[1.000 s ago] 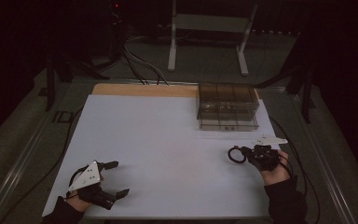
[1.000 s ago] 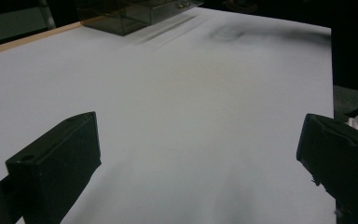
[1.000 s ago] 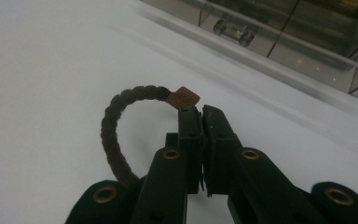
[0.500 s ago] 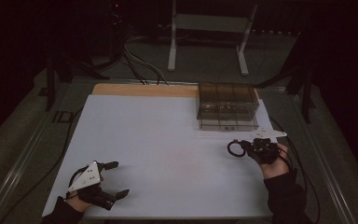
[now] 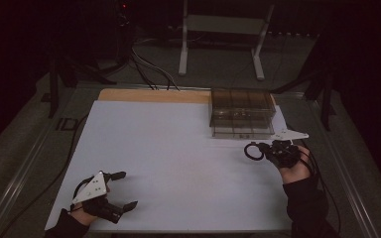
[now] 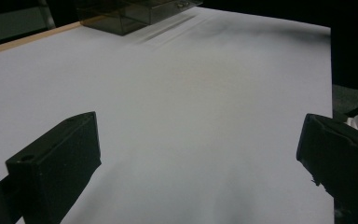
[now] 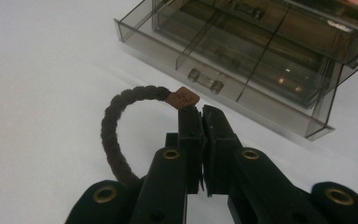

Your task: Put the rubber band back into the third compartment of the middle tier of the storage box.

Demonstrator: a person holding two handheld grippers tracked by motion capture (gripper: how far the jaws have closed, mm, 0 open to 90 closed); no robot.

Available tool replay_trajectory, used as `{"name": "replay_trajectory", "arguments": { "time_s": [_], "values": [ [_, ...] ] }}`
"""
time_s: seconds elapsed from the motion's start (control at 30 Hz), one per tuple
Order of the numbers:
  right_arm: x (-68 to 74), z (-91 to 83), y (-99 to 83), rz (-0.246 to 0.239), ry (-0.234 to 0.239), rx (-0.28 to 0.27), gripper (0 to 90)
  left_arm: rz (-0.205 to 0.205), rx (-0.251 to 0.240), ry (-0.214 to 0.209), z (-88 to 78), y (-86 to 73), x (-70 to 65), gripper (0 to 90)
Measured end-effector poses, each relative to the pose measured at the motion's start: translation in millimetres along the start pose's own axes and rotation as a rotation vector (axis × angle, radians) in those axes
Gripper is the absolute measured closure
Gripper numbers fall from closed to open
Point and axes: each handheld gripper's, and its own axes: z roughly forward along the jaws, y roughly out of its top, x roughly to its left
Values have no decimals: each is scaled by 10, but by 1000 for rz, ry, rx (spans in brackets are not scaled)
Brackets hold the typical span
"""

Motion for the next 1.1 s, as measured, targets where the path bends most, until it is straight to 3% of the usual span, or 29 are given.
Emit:
{"name": "replay_trajectory", "arguments": {
  "time_s": [0.73, 1.1],
  "values": [
    [-196, -55, 216, 10, -53, -22, 865, 1, 0, 1, -1, 2, -6, 3],
    [-363, -71, 335, 24, -87, -22, 865, 2, -4, 3, -7, 6, -9, 3]
  ]
}}
